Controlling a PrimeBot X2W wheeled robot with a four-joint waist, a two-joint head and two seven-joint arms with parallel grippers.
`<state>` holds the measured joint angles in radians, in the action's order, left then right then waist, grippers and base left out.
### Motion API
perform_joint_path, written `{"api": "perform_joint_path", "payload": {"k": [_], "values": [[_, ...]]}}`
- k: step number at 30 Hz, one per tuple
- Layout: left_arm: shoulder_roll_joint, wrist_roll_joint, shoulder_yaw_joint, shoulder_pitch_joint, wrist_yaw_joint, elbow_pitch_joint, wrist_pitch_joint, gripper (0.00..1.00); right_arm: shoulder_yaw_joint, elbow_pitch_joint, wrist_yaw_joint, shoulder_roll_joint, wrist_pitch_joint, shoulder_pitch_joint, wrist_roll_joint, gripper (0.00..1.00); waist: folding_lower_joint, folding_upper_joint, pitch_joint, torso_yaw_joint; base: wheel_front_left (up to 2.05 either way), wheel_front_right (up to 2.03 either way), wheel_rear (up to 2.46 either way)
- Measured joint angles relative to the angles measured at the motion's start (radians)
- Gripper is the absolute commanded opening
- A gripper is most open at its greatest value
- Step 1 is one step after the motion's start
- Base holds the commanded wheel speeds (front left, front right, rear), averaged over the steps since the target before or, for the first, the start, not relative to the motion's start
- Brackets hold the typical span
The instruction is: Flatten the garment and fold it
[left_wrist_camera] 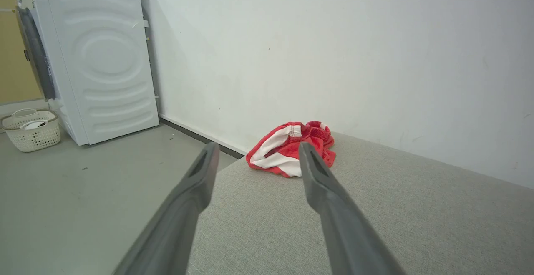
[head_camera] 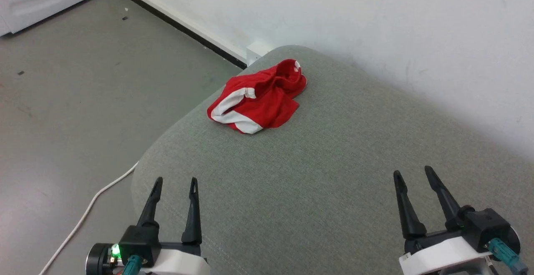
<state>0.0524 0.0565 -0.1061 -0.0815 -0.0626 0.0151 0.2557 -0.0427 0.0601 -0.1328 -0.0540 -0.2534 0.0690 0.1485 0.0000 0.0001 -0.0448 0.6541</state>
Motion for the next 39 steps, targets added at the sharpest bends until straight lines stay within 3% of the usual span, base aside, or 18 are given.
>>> {"api": "perform_joint_path", "payload": {"k": [17,21,27,32,39], "values": [[0.000,0.006,-0.014,0.000,-0.008,0.003,0.000,1.00,0.009,0.002,0.000,0.001,-0.003,0.000,0.001,1.00,0.0000,0.0000,0.021,-0.010,0.00,0.00,0.00],[0.009,0.014,-0.010,0.007,0.021,0.023,0.000,1.00,0.007,-0.003,0.000,0.001,-0.003,-0.002,-0.009,1.00,0.0000,0.0000,0.040,-0.025,0.00,0.00,0.00],[0.067,0.025,0.003,0.137,0.070,0.143,-0.028,1.00,0.009,-0.012,0.000,0.002,-0.003,-0.019,-0.048,1.00,0.0000,0.0000,0.097,-0.059,0.00,0.00,0.00],[0.116,0.093,0.036,0.327,0.126,0.264,-0.178,1.00,0.012,-0.029,0.000,0.002,-0.004,-0.064,-0.088,1.00,0.0001,0.0000,0.165,-0.099,0.00,0.00,0.00],[0.245,0.166,0.057,0.544,0.177,0.479,-0.335,1.00,-0.007,-0.050,0.000,-0.006,-0.004,-0.135,-0.113,1.00,0.0003,0.0000,0.266,-0.186,0.00,0.00,0.00]]}}
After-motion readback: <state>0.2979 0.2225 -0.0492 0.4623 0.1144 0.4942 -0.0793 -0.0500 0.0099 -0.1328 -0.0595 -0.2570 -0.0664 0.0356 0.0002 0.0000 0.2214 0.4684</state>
